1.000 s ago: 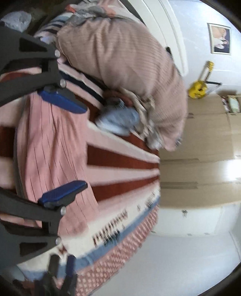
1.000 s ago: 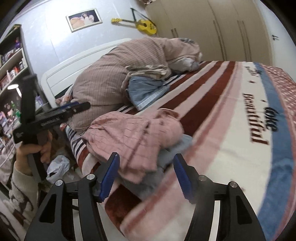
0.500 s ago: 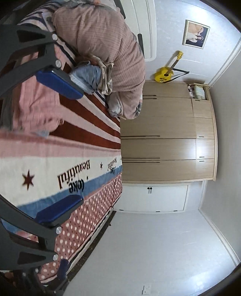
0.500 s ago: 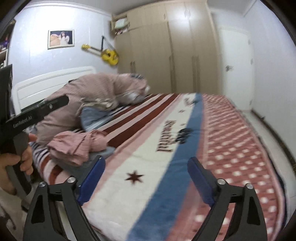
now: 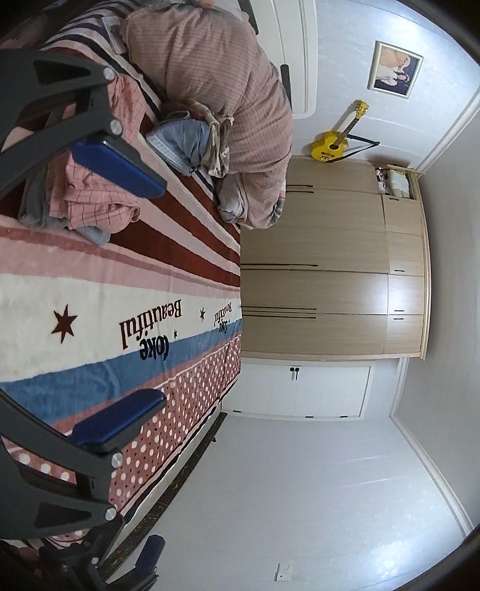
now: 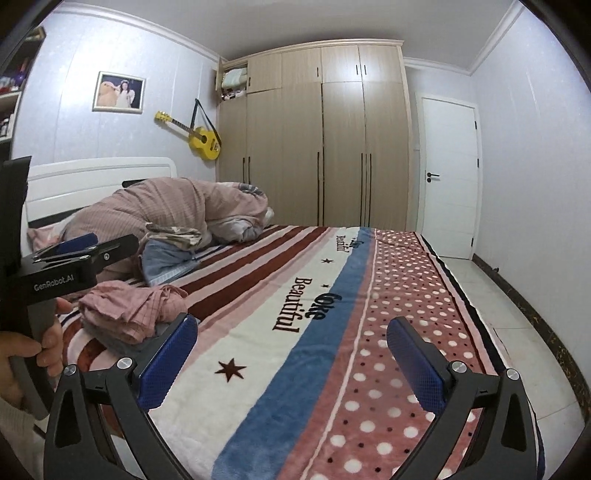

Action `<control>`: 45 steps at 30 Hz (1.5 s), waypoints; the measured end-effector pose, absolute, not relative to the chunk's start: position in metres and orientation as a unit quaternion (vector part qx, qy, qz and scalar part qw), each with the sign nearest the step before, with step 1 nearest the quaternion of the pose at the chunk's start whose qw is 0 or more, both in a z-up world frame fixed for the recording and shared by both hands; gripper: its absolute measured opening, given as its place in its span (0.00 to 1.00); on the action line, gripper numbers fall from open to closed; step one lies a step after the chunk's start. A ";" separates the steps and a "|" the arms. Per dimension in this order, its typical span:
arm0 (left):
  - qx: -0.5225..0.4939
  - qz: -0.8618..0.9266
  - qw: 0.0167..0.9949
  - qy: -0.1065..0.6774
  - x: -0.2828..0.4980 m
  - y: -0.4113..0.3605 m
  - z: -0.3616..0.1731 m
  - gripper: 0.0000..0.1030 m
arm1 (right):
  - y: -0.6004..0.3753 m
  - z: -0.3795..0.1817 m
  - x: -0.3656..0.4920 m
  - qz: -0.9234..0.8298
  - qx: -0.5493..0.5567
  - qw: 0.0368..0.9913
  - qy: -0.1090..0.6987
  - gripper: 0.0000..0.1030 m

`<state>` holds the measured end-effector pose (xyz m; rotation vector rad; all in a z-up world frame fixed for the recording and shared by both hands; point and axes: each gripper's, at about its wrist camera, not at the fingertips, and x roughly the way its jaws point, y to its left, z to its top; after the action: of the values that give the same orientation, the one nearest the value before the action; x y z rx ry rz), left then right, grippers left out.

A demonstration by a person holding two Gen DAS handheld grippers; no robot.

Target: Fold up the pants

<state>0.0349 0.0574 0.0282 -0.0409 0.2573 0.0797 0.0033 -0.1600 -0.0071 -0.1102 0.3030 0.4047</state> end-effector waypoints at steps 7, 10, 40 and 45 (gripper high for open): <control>-0.014 0.042 0.991 0.124 0.031 0.053 0.030 0.99 | -0.160 -0.008 0.004 0.197 -0.051 0.967 0.150 0.99; -0.015 0.038 0.991 0.125 0.029 0.051 0.031 0.99 | -0.159 -0.007 0.002 0.199 -0.055 0.967 0.151 0.99; -0.011 0.038 0.990 0.132 0.026 0.045 0.033 0.99 | -0.159 -0.007 0.003 0.206 -0.043 0.965 0.158 0.99; -0.014 0.037 0.990 0.133 0.025 0.042 0.031 0.99 | -0.159 -0.007 0.003 0.206 -0.041 0.965 0.157 0.99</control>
<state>0.0245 0.0425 0.0314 -0.0280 0.2668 0.0746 0.0029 -0.1594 -0.0073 -0.0822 0.3175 0.4169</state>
